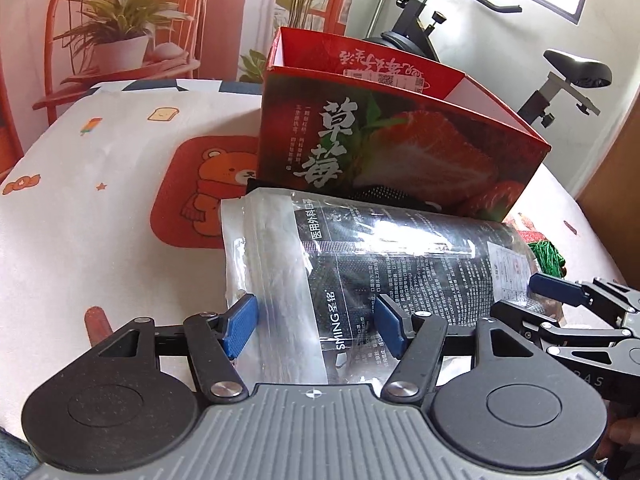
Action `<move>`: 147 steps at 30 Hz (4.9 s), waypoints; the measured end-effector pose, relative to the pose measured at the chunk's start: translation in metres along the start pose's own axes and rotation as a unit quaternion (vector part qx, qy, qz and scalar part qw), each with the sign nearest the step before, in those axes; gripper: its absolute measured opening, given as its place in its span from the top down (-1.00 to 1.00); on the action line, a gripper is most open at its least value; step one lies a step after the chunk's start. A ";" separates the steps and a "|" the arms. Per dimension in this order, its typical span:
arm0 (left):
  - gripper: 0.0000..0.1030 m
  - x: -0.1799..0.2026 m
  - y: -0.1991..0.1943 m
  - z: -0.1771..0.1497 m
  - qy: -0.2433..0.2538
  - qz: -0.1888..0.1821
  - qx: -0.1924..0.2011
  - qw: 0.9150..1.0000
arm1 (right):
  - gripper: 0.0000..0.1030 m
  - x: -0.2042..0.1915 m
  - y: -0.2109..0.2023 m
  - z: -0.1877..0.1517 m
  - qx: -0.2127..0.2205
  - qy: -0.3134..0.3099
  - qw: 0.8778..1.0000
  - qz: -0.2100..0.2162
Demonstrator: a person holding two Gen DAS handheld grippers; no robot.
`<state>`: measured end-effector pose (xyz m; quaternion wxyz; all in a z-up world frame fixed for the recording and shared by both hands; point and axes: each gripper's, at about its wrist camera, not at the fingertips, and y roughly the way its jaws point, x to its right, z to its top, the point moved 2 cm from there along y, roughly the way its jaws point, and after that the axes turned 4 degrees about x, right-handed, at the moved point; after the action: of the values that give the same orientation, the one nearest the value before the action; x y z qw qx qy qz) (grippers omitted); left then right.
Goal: Organize soft objects
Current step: 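Move the right tool to the clear plastic bag and grip its edge, then lift the clear plastic bag with the right tool and lower it into the box, then open both tools to release the clear bag into the red box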
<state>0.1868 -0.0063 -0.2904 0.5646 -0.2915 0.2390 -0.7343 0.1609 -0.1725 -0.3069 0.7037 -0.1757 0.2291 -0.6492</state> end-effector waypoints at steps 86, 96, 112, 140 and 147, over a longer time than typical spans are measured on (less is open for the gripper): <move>0.10 0.013 -0.040 0.130 0.005 -0.088 0.161 0.983 | 0.62 0.042 -0.052 0.124 0.172 0.031 0.985 0.011; 0.09 0.041 0.036 0.185 0.012 -0.102 0.117 0.988 | 0.64 0.097 -0.003 0.171 0.156 0.055 0.986 -0.022; 0.08 0.010 0.138 0.212 0.001 -0.074 0.036 0.997 | 0.80 0.120 0.113 0.197 0.062 0.064 0.996 -0.016; 0.04 0.021 0.121 0.204 0.074 -0.046 0.054 0.995 | 0.85 0.093 0.173 0.194 -0.051 0.047 0.997 -0.044; 0.04 0.021 0.118 0.200 0.084 -0.044 0.059 0.994 | 0.85 0.090 0.193 0.189 -0.086 0.037 0.994 -0.053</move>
<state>0.4042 -0.0601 -0.2240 0.5255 -0.2058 0.2286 -0.7932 0.4302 -0.2529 -0.2627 0.6413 -0.2233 0.3007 -0.6696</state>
